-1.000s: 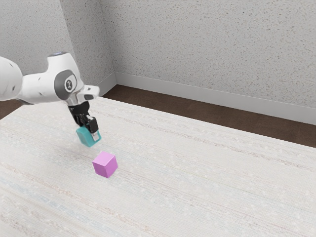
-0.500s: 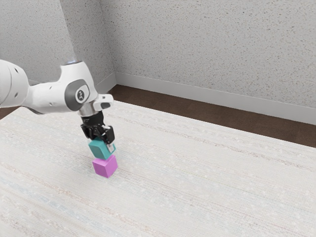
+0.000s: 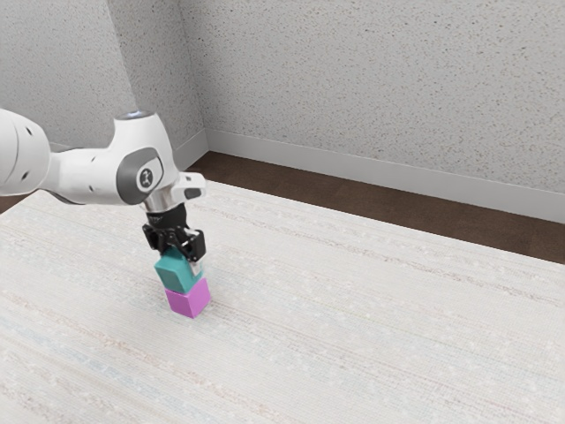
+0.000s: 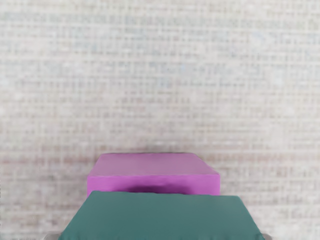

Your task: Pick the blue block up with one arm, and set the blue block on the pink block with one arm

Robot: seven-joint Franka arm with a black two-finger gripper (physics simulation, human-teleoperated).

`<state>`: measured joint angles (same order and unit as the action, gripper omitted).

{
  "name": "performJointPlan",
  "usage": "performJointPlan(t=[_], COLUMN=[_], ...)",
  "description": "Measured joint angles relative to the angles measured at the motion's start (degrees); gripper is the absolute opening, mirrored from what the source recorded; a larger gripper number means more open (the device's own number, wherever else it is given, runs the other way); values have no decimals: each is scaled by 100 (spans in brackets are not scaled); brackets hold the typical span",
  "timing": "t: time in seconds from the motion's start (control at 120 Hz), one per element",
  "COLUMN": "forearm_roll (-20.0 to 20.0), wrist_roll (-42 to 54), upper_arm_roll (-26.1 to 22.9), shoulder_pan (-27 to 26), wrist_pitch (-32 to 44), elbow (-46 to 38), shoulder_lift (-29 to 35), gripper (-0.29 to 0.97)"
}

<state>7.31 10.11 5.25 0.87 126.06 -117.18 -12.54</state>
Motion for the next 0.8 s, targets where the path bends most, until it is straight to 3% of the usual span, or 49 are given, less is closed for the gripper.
performJointPlan(t=[0.225, 0.4, 0.55, 0.8], forearm_roll=[-30, -36, -414, -740], wrist_roll=[-117, -181, -199, -192], upper_arm_roll=[2, -13, -119, -406], shoulder_pan=[0, -16, -8, -71], wrist_pitch=[-12, -444, -1426, -2404], elbow=[-48, -175, 1066, 2087], shoulder_lift=[162, 1613, 1957, 1832], gripper=[59, 64, 66, 67])
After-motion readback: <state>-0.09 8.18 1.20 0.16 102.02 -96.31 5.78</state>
